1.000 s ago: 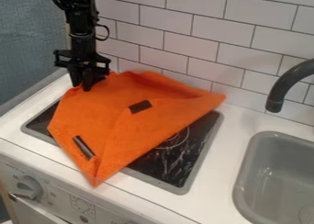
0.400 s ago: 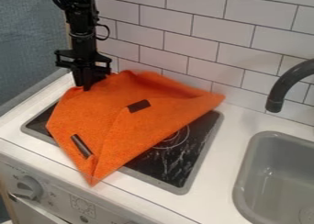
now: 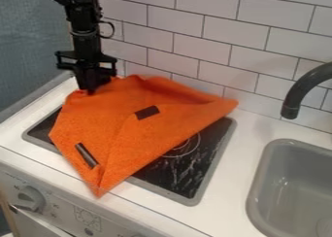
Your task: Fold the cloth from left to the right
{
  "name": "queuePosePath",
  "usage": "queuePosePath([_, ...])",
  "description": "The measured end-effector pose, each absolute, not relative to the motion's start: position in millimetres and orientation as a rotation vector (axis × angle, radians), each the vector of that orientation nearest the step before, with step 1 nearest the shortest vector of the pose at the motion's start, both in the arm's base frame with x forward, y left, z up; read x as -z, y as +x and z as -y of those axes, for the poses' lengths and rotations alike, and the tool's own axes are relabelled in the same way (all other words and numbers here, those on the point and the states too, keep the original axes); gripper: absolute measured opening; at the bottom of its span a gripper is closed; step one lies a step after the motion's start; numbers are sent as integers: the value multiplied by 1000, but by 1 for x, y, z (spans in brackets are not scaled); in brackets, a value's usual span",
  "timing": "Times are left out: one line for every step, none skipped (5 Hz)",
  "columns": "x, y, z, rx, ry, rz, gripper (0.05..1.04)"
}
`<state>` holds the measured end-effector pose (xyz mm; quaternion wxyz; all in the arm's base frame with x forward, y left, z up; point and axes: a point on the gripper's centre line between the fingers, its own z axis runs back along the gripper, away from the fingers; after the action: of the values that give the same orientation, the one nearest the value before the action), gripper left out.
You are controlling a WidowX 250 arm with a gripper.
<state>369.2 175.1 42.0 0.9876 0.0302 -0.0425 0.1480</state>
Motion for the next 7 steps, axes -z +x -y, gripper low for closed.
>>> queuePosePath([-61,364,-165,-270,29,118,51])
queuePosePath([-74,356,-151,-226,13,144,51])
queuePosePath([-83,343,-130,-154,-7,158,51])
queuePosePath([-85,334,-101,-40,-36,155,51])
queuePosePath([-74,321,-72,69,-44,121,51])
queuePosePath([-59,311,-44,185,-33,80,51])
queuePosePath([-51,305,-28,263,-22,56,51])
